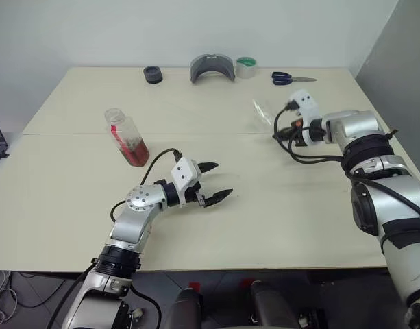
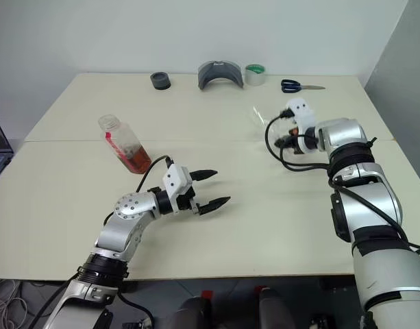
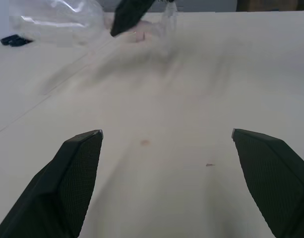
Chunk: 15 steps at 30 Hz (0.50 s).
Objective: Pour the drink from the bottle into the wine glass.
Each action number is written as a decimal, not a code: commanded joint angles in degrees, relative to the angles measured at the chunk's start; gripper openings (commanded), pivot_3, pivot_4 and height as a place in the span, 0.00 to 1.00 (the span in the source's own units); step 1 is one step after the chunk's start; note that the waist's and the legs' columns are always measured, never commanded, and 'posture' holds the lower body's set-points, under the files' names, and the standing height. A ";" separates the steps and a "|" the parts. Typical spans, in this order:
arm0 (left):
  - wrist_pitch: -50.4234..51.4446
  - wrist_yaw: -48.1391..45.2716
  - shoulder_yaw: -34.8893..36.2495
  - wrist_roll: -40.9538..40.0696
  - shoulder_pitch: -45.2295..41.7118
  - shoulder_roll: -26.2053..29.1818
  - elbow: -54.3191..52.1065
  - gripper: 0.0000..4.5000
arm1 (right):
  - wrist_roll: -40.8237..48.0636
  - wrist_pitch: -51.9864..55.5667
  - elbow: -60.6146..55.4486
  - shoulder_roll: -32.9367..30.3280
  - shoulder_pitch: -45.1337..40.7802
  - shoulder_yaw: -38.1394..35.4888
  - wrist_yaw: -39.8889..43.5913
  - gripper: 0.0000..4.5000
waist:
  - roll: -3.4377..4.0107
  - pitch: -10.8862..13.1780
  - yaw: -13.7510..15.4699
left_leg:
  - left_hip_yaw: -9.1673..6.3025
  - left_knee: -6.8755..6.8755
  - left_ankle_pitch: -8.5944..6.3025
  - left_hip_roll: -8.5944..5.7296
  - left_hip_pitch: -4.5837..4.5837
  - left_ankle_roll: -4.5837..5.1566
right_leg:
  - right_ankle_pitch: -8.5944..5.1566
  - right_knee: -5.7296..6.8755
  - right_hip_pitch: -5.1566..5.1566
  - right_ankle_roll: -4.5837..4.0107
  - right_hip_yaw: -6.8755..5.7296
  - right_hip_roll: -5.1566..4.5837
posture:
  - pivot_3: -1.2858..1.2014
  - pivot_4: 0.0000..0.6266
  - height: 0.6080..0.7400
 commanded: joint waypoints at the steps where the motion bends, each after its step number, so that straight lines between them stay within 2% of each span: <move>1: 7.26 0.69 4.20 -5.57 -1.79 0.81 -4.14 1.00 | 3.33 -7.28 -7.70 3.77 6.00 -5.83 -9.78 0.04 | -0.02 -0.01 -0.06 | -0.02 0.04 0.00 0.01 -0.01 0.00 | 0.00 0.01 0.02 0.00 -0.02 0.00 | 0.52 0.24 1.00; 4: 11.75 0.93 6.23 -7.95 -3.00 1.87 -5.33 1.00 | 4.85 -10.42 -14.92 8.62 12.69 -8.85 -17.67 0.04 | -0.02 -0.01 -0.11 | -0.04 0.08 0.00 0.00 -0.09 -0.01 | 0.00 0.07 -0.02 0.00 -0.02 -0.02 | 0.52 0.24 1.00; 6: 13.92 0.84 7.01 -8.92 -3.73 2.61 -5.87 1.00 | 5.50 -11.06 -20.18 11.59 16.97 -9.74 -20.93 0.04 | -0.02 -0.01 -0.15 | -0.01 0.18 0.02 -0.01 -0.38 -0.02 | 0.00 0.32 -0.38 0.00 0.02 -0.05 | 0.52 0.24 1.00; 15: 16.93 -1.56 6.77 -9.62 -4.64 5.02 -7.53 1.00 | 6.24 -7.11 -37.57 17.07 31.86 -8.98 -27.76 0.04 | -0.01 -0.04 -0.19 | 0.00 0.17 0.05 0.00 -0.36 -0.04 | -0.01 0.54 -0.50 -0.02 0.05 0.02 | 0.52 0.24 1.00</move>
